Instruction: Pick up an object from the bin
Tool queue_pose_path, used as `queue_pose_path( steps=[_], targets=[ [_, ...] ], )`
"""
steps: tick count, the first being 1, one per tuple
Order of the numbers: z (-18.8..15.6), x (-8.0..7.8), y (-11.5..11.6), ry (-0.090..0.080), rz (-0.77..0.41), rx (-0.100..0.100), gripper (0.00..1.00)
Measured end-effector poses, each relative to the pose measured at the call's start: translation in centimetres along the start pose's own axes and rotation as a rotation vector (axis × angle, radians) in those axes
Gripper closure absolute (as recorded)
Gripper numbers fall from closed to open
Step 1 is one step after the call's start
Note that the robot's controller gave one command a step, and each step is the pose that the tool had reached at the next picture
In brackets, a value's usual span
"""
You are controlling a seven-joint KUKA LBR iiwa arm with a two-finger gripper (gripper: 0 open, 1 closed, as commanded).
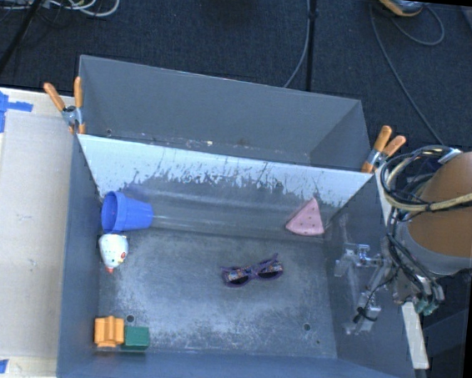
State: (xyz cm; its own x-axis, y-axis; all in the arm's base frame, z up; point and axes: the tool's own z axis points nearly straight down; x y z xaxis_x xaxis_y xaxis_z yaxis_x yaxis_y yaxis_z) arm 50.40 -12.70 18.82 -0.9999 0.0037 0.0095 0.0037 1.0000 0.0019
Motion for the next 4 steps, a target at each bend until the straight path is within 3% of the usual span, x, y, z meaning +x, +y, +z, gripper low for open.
queue_pose_path(
  steps=[1,2,3,4],
  targets=[
    [-0.4,-0.2,0.1,-0.008,-0.005,0.001,0.00],
    [3.4,0.6,2.7,-0.012,-0.001,0.004,0.00],
    [5.4,-3.2,2.6,0.000,-0.005,-0.002,0.00],
    [4.7,-3.4,5.9,-0.009,-0.010,0.004,0.00]
  ],
)
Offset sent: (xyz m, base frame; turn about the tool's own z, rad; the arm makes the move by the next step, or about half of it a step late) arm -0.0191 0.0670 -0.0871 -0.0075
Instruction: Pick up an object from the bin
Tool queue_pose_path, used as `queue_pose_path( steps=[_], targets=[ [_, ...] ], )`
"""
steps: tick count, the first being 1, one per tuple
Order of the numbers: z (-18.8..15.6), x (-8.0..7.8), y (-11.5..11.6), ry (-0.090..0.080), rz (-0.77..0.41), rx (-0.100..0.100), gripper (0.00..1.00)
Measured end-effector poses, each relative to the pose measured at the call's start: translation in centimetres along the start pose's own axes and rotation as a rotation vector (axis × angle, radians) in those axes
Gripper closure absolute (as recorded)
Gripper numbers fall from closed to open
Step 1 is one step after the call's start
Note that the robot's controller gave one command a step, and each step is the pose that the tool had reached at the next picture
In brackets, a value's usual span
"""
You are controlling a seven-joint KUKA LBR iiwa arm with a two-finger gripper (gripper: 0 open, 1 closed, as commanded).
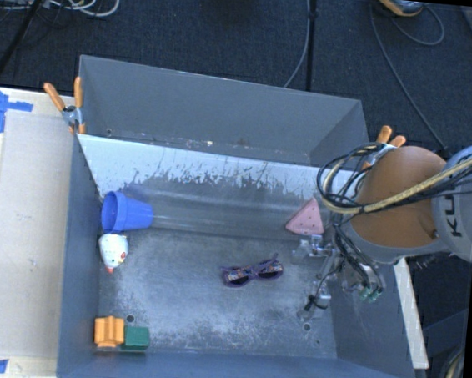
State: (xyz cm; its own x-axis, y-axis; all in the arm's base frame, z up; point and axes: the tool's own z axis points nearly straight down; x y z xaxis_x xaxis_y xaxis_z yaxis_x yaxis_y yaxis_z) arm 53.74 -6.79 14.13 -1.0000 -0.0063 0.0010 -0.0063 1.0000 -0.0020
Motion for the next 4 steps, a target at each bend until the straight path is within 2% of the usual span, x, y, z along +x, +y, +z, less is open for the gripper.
queue_pose_path(
  steps=[1,2,3,4],
  targets=[
    [1.7,-2.1,2.3,0.002,-0.088,-0.008,0.00],
    [4.3,-5.5,3.9,-0.001,-0.084,0.001,0.00],
    [6.1,-5.1,7.1,0.005,0.002,-0.009,1.00],
    [6.1,-5.1,7.1,0.005,0.001,-0.008,1.00]
  ],
)
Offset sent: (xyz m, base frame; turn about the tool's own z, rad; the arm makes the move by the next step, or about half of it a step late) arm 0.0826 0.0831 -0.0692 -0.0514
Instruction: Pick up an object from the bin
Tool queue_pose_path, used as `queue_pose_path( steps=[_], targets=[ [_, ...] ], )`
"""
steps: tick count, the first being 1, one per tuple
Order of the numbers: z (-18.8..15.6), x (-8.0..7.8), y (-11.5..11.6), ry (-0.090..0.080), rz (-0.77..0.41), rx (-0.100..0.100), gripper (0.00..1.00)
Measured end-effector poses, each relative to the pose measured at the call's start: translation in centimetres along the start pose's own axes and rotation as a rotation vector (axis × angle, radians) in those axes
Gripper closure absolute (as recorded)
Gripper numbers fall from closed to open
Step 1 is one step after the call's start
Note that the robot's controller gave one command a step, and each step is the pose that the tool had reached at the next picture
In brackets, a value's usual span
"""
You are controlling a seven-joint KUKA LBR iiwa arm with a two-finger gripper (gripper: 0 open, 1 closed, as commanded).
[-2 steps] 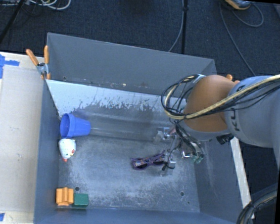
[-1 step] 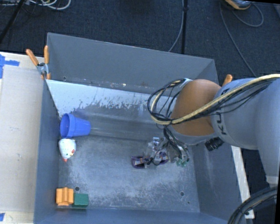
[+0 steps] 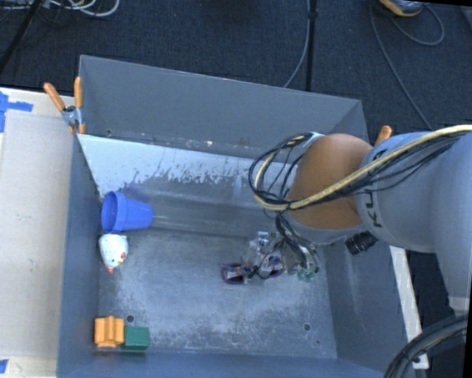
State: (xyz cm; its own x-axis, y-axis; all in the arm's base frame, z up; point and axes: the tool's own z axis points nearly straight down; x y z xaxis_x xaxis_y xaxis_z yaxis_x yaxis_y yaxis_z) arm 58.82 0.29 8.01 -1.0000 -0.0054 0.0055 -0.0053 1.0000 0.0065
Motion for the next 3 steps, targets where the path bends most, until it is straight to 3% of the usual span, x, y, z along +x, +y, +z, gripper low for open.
queue_pose_path(
  steps=[1,2,3],
  targets=[
    [-6.2,0.5,-0.1,0.000,-0.006,0.000,1.00],
    [-6.2,0.5,-0.1,0.000,-0.007,0.000,1.00],
    [-10.5,0.4,-0.1,0.008,-0.013,0.000,1.00]
  ],
)
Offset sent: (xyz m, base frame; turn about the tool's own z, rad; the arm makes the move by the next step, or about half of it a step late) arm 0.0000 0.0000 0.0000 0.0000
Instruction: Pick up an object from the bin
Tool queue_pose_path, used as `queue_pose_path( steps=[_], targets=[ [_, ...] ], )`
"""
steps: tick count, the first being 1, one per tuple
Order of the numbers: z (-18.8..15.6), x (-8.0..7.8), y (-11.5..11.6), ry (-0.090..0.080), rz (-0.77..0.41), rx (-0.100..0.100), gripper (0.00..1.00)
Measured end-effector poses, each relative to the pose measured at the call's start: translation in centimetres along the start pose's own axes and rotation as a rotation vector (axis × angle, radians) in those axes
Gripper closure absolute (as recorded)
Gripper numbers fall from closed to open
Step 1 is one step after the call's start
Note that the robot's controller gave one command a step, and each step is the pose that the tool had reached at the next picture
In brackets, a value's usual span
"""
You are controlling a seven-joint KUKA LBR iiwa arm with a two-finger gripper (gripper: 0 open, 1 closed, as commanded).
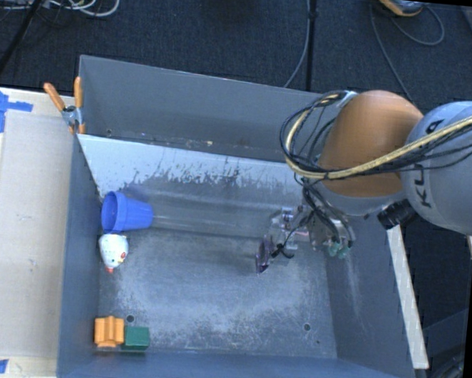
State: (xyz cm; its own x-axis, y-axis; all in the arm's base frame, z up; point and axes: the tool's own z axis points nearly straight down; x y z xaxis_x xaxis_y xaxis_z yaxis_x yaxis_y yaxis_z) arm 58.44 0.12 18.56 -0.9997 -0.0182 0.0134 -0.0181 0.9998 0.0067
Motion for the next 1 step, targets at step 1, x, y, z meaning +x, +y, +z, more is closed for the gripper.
queue_pose_path(
  steps=[1],
  targets=[
    [-6.19,-0.44,-0.12,-0.006,-0.003,0.000,1.00]
  ],
)
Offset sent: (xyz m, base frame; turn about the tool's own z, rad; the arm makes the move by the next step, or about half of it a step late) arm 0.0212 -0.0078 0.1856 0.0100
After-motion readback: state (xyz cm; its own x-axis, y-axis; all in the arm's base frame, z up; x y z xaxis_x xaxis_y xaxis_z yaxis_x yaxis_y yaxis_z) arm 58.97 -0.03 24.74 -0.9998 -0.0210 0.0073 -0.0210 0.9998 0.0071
